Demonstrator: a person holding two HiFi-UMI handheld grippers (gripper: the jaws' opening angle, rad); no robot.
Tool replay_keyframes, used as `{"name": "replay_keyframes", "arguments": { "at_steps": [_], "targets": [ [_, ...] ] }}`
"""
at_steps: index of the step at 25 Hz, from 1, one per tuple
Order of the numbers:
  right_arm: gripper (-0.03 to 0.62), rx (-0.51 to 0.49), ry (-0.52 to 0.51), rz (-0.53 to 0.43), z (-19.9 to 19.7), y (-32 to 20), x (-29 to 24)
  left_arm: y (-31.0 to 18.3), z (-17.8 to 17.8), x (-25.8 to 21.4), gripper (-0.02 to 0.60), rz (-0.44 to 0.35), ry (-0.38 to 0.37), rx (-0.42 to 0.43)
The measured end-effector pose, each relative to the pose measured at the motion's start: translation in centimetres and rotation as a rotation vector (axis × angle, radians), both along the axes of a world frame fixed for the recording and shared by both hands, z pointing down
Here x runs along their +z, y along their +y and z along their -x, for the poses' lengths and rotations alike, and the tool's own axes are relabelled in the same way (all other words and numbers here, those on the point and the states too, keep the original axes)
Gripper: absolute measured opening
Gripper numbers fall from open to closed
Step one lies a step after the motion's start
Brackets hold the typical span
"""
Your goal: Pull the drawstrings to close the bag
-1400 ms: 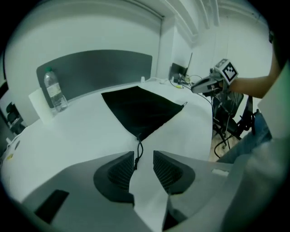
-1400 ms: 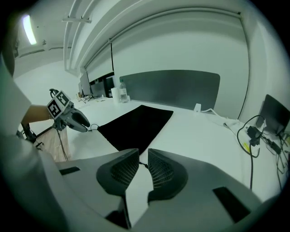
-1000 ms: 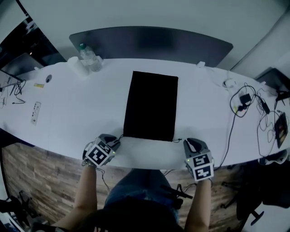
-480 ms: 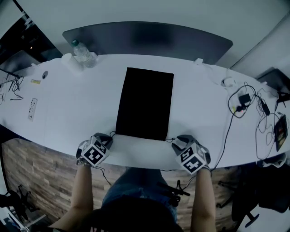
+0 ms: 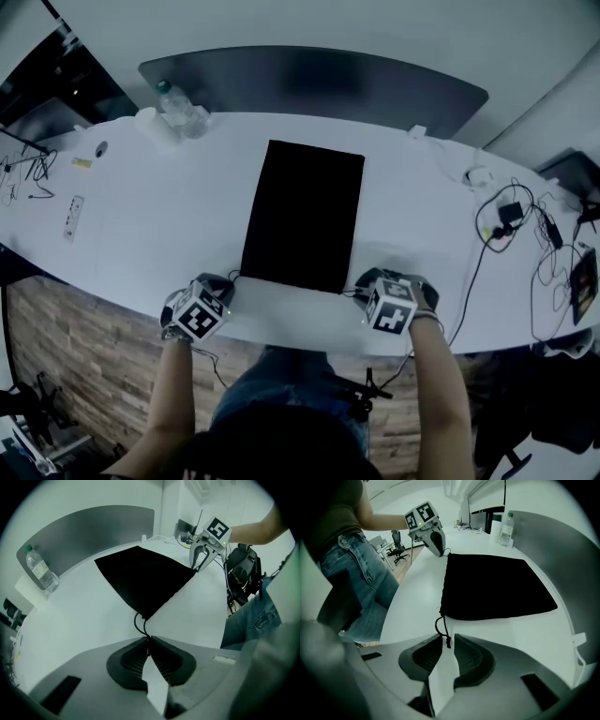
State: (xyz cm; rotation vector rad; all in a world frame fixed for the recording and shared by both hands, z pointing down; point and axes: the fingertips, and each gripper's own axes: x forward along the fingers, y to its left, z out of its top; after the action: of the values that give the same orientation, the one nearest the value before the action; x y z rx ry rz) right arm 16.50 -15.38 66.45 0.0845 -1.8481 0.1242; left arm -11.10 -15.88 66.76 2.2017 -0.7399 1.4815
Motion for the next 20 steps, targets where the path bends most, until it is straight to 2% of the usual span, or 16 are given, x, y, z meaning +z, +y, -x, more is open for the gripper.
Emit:
{"name": "replay_keyframes", "arguments": {
  "at_steps": [3, 9, 13, 20],
  "targets": [
    [0.024, 0.042, -0.007, -0.036, 0.1, 0.0, -0.4, 0.0, -0.1, -0.1, 0.021, -0.019, -0.001, -0.004],
    [0.009, 0.215, -0.065, -0.081, 0.0, 0.4, -0.7, 0.1, 0.2, -0.5, 0.017, -0.082, 0.015, 0.015],
    [0.009, 0.362, -0.154, -0.123, -0.1, -0.1, -3.2, -1.1, 0.5, -3.1, 0.017, -0.176, 0.034, -0.001],
    [0.009, 0.619, -0.307, -0.259, -1.1, -1.9, -9.2, -3.9, 0.4, -8.4, 0.017, -0.362, 0.058, -0.021]
  ]
}}
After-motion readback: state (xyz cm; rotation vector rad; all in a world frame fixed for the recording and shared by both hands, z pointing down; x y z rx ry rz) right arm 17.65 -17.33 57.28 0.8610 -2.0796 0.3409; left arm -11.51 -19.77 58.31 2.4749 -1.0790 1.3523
